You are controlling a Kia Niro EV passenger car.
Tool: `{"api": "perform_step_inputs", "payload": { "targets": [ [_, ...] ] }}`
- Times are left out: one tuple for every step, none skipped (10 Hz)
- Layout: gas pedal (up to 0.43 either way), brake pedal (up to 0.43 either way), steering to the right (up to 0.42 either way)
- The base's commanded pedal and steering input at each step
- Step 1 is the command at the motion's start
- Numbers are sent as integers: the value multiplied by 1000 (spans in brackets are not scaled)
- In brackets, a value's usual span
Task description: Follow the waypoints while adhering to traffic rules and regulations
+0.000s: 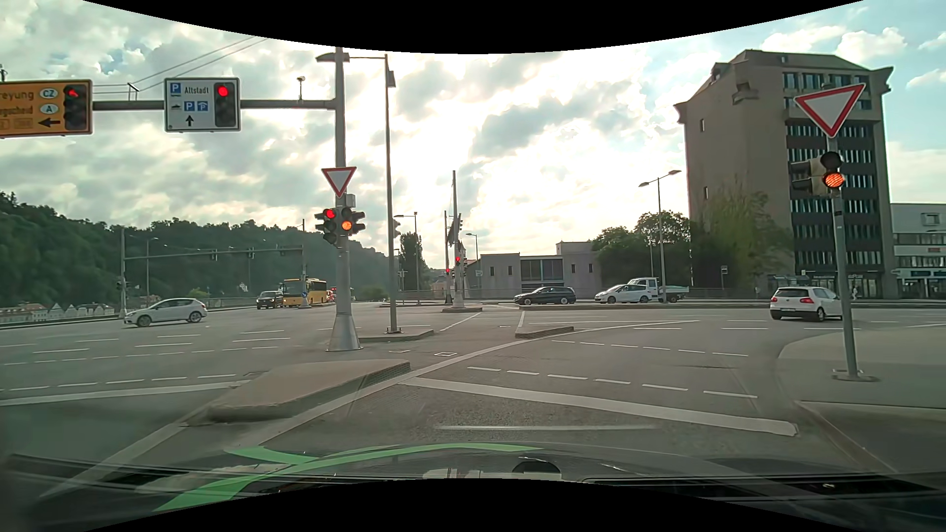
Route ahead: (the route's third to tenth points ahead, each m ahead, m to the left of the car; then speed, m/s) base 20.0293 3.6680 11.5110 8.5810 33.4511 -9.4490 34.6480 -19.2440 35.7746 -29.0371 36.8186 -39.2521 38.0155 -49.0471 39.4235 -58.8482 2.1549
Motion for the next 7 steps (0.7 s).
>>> {"api": "perform_step_inputs", "payload": {
  "targets": [
    [0,226,138],
    [0,220,138],
    [0,220,138],
    [0,226,138],
    [0,226,139],
    [0,232,139],
    [0,238,139]
  ]
}}
